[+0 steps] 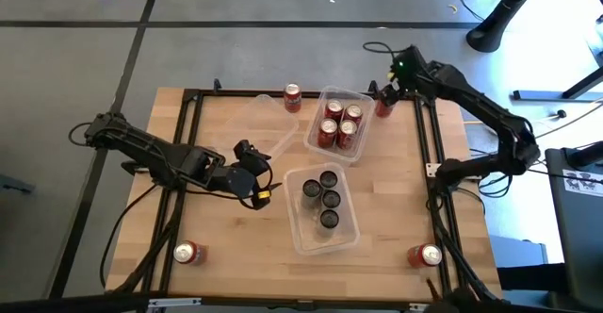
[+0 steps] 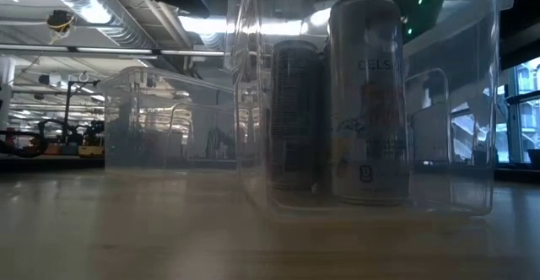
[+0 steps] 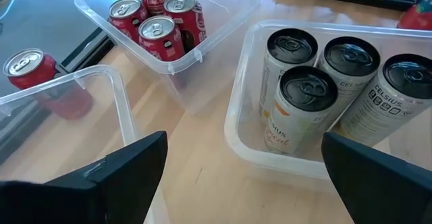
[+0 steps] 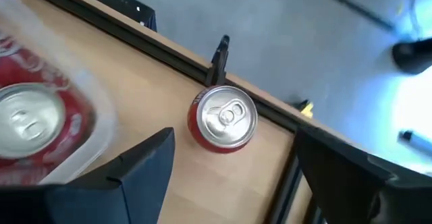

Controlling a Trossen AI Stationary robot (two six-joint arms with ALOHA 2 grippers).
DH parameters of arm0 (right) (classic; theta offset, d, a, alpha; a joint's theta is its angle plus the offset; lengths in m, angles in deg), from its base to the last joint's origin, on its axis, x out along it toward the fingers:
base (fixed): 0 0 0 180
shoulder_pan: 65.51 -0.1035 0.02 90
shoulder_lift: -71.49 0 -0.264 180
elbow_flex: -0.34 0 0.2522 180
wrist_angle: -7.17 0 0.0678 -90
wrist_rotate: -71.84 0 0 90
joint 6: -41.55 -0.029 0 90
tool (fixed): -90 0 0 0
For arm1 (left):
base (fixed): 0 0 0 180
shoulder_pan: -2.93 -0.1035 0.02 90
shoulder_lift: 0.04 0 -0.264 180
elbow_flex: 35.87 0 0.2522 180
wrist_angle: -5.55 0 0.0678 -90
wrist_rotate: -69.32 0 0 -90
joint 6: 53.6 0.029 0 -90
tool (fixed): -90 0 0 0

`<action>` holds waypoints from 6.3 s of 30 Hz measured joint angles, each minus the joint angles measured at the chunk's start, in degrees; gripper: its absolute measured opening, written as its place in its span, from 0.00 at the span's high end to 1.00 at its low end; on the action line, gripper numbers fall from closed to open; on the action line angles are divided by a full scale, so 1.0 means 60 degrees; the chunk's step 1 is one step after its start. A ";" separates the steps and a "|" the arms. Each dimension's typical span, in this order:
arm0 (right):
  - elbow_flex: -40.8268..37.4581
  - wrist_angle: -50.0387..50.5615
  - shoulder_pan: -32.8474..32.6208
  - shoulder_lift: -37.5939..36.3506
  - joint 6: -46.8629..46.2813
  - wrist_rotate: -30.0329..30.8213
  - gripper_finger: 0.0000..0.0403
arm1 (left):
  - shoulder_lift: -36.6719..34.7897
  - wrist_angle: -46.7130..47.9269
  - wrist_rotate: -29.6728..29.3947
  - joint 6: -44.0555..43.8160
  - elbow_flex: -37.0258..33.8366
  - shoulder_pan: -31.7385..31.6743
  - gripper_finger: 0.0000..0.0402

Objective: Sort soda cans
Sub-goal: Put the red soda can into the middle transparent bin

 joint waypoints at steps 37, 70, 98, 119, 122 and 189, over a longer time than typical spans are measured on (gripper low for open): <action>-0.0022 -0.0632 0.0732 0.1451 0.0066 0.0103 0.11 | 0.0004 -0.0030 0.0004 0.0128 -0.0031 0.0000 0.06; -0.0481 -0.1146 0.0938 0.2638 0.0015 -0.0618 0.24 | 0.0015 -0.0439 0.0011 -0.0175 -0.0555 0.0000 0.06; -0.0503 -0.0958 0.0927 0.2667 -0.0066 -0.0860 0.11 | 0.0004 -0.0455 0.0011 -0.0583 -0.0555 -0.0002 0.06; -0.0507 -0.0867 0.0920 0.2528 0.0266 -0.0860 0.31 | 0.0004 -0.0437 0.0007 -0.0851 -0.0555 0.0000 0.06; -0.0527 -0.0596 0.0920 0.2233 0.0360 -0.0856 0.31 | 0.0004 -0.0427 0.0010 -0.1023 -0.0555 -0.0004 0.06; 0.0433 -0.2668 -0.1785 -0.1966 0.0494 -0.3600 0.30 | 0.0609 0.0979 0.2095 -0.3031 -0.1287 -0.1271 0.06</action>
